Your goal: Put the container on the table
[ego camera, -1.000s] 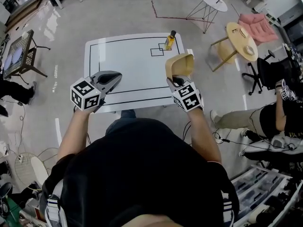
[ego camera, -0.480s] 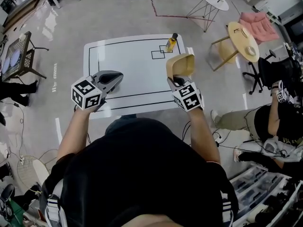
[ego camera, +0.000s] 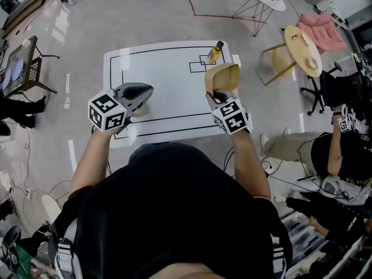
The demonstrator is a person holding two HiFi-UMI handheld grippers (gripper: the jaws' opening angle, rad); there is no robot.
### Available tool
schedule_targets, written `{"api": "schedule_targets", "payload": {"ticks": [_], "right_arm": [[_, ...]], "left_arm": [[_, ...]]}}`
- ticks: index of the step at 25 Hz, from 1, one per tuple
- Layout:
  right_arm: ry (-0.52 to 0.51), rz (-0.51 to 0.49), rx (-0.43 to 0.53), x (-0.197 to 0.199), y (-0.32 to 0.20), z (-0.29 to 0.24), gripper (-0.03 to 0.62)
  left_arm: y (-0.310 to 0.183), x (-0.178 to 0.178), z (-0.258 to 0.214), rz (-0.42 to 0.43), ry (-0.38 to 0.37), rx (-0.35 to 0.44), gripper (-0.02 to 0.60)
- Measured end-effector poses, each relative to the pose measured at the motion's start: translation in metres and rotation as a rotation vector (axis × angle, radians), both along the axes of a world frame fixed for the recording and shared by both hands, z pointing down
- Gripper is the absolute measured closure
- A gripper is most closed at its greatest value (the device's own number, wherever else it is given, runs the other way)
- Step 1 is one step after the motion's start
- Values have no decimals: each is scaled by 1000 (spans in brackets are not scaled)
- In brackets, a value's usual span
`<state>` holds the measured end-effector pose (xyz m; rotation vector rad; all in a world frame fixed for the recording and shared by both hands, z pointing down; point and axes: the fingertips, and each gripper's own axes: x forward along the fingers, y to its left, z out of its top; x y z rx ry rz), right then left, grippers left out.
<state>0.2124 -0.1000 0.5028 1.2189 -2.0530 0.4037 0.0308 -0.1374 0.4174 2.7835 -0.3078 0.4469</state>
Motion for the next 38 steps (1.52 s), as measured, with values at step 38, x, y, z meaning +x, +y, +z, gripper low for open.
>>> {"api": "schedule_targets", "payload": {"ticks": [38], "right_arm": [[31, -143, -160, -40, -54, 86, 579]], "left_arm": [[-58, -32, 44, -84, -36, -78, 574]]}}
